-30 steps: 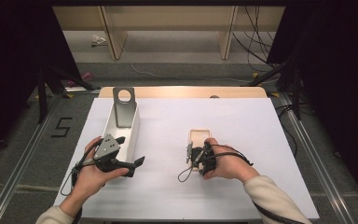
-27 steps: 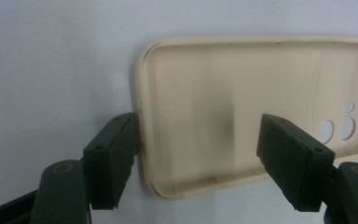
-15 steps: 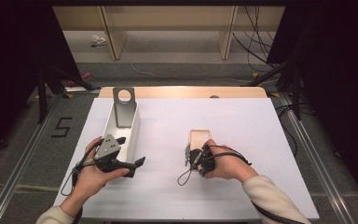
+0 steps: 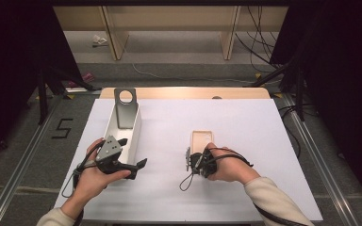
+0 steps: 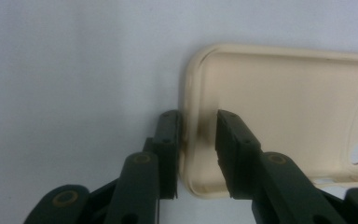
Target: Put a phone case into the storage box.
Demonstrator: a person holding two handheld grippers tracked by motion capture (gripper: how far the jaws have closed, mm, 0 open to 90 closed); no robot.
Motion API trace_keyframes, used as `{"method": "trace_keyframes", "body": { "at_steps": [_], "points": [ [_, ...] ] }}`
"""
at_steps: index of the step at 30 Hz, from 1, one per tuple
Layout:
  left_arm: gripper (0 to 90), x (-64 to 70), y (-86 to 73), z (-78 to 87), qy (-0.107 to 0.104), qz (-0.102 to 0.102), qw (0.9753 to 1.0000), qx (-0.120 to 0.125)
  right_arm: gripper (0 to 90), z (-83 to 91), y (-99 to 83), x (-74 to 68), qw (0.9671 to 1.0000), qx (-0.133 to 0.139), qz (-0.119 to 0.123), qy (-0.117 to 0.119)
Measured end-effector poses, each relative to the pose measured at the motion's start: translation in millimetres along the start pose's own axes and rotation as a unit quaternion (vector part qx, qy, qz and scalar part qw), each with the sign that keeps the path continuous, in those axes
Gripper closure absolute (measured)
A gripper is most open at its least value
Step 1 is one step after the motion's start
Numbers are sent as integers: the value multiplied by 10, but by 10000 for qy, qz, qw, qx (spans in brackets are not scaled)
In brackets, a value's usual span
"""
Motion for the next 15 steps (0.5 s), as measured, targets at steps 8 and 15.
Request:
{"method": "trace_keyframes", "body": {
  "at_steps": [8, 15],
  "points": [
    [12, 17, -9, -12, -35, -29, 10000, -28, 789, 5, 4, -30, 9999, -56, -27, 94],
    [12, 9, -7, -7, -24, -13, 10000, -18, 831, 7, 5, -34, 9999, -75, -11, 87]
  ]
}}
Point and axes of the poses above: each handheld gripper's, and its own axes: z roughly backward along the jaws, y roughly out of its top, x roughly to its right, the point moved 6 cm from there along -z, roughly forward along the jaws, and after that the axes turned 1 degree about z, right-handed, at the moved point
